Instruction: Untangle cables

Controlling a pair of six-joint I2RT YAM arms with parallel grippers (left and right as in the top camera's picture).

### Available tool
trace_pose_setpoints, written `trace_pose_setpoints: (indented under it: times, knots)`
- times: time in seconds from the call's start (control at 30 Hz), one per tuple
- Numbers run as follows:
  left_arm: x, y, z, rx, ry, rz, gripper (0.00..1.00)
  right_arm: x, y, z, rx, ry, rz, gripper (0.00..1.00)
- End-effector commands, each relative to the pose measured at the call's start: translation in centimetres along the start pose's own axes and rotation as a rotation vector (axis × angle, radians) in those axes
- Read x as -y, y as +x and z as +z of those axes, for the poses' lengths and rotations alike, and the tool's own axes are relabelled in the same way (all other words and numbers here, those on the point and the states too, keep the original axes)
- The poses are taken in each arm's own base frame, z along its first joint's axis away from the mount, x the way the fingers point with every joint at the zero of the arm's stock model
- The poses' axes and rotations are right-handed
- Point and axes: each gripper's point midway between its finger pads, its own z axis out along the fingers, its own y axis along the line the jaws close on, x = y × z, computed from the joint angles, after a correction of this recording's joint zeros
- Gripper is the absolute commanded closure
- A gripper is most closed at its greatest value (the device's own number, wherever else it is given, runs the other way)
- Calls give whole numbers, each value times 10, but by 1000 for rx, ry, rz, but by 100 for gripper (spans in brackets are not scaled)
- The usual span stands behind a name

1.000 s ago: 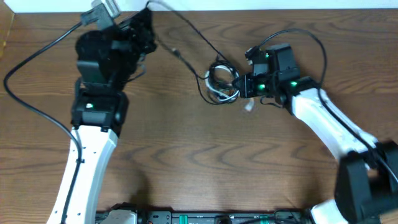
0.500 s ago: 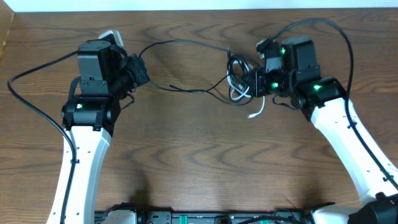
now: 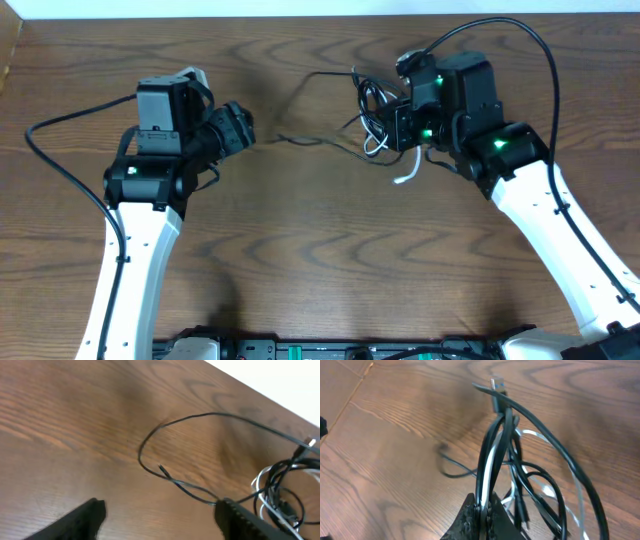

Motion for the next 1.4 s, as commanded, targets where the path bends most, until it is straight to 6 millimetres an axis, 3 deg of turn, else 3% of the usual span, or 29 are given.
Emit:
trace_pose_setpoints:
  times: [0.0,0.23,0.33,0.63,0.7,0.77,0.8,0.83,1.13,1.23,1.37]
  knots:
    - [14,5,4,-27,35,27,21,1,-10,-2,25,19,16,99]
    - [39,30,21,-120,94,79,7,10,2,17,-26,29,71,99]
    - [58,48,34,-188,155,136,3,13,3,24,-30,31,100,99]
    - [115,71,70,-297,403,137,3,5,5,26,-44,-19,101,99]
    - [123,75,75,-323,456,135,7,5,5,26,-46,-26,102,92]
    - [121,79,81,-344,455,130,11,5,6,27,-49,-28,103,70]
    - [120,82,83,-355,448,125,12,5,6,28,-52,-26,105,43]
    - [116,86,87,-373,436,119,12,9,8,30,-57,-13,131,32]
    - [106,97,96,-400,406,151,15,74,11,16,-50,176,327,28]
    - [94,113,104,-456,352,138,24,97,12,7,-50,216,354,28]
    - [95,131,115,-498,323,152,34,106,13,3,-58,230,327,29]
